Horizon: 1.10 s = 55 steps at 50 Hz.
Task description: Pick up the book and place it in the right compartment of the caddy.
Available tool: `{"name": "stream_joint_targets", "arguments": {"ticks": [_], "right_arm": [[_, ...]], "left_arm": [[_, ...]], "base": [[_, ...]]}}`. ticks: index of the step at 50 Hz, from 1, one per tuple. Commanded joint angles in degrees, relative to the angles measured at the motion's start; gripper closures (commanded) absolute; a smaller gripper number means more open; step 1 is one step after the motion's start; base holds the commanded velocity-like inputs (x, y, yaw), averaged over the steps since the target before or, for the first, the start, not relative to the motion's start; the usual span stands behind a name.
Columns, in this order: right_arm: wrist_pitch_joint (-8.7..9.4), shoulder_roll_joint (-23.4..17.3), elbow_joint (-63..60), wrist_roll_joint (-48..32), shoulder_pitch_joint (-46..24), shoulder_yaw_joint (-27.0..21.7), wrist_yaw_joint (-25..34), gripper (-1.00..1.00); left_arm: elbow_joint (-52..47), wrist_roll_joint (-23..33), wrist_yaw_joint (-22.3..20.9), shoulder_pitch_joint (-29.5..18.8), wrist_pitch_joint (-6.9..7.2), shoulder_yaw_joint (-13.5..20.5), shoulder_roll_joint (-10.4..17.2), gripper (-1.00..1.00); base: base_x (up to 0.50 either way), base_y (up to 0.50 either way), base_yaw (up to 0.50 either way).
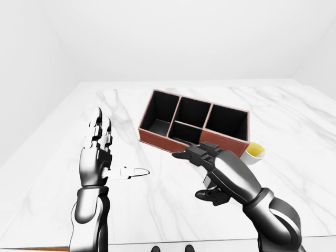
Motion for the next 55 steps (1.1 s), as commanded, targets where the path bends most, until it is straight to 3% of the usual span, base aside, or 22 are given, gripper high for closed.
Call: {"name": "stream_joint_targets", "arguments": {"ticks": [1,24,31,35,39,45,55], "right_arm": [[0.00,-0.04,3.55,-7.22,2.45,0.15,0.00,-0.33],[0.00,-1.25,15.94,-16.63,0.99,-0.71,-2.14,-0.24],[0.00,-1.23,17.27,-16.49,-0.11,-1.88,-0.95,-0.25],[0.00,-1.67,18.50,-16.61,-1.23,-3.04,-0.62,-0.25],[0.00,-1.71,19.06,-16.61,-1.54,-3.58,-0.27,-0.24],[0.00,-2.17,22.54,-18.37,-2.96,-3.97,-1.23,-0.25],[0.00,-2.81,27.73,-20.50,-6.17,-4.20,-2.66,-0.25]], "left_arm": [[0.94,-0.07,-0.25,0.21,-0.90,-0.09,-0.09,-1.00],[2.52,-0.31,-0.30,0.15,-1.91,-0.25,0.03,-1.00],[3.74,-0.27,-0.45,-0.12,-2.72,-0.09,0.10,-1.00],[3.67,-0.45,-0.47,-0.09,-2.51,-0.19,0.09,-1.00],[4.66,-0.32,-0.46,0.01,-3.34,-0.58,-0.05,-1.00],[4.96,-0.67,-0.39,0.04,-3.14,-0.43,0.01,-1.00],[6.69,-0.82,-0.43,-0.24,-4.31,0.00,0.14,-1.00]], "base": [[0.00,0.00,0.00],[0.00,0.00,0.00],[0.00,0.00,0.00],[0.00,0.00,0.00],[0.00,0.00,0.00],[0.00,0.00,0.00],[0.00,0.00,0.00]]}}
